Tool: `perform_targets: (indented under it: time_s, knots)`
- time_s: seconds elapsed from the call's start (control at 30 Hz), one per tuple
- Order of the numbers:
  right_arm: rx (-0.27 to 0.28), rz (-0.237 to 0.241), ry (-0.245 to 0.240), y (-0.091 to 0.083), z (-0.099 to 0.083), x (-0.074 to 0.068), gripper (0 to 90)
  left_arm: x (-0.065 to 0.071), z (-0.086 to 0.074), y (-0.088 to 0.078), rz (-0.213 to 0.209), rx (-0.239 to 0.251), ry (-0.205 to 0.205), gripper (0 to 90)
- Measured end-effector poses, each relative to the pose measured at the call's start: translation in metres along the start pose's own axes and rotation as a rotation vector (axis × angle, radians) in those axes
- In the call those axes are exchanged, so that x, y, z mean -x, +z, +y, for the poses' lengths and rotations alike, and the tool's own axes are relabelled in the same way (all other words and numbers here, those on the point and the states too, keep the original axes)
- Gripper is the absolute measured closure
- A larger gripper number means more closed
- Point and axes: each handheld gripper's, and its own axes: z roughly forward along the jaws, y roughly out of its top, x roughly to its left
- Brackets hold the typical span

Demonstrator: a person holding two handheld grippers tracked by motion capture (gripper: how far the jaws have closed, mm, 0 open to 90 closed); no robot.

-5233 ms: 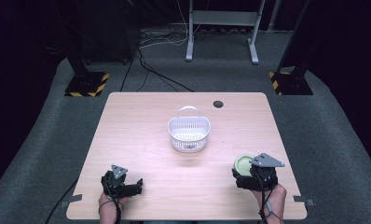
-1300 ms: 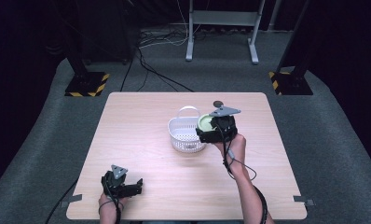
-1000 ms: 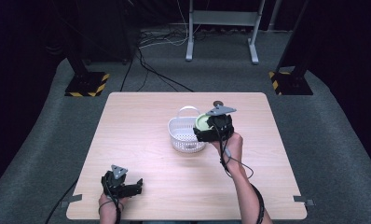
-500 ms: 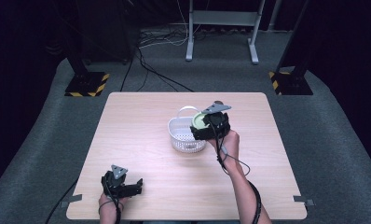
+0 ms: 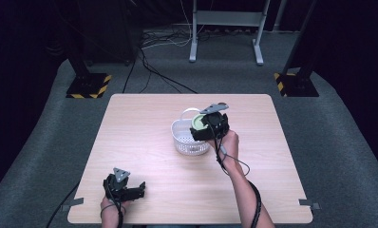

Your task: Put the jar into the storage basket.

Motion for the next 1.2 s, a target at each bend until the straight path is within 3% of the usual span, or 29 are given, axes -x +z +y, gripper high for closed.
perform_targets:
  time_s: [1.2]
  knots:
    - [-0.061, -0.011, 0.023, 0.045, -0.004, -0.008, 10.6, 0.000, 0.000, -0.001, -0.001, 0.000, 0.003, 1.8]
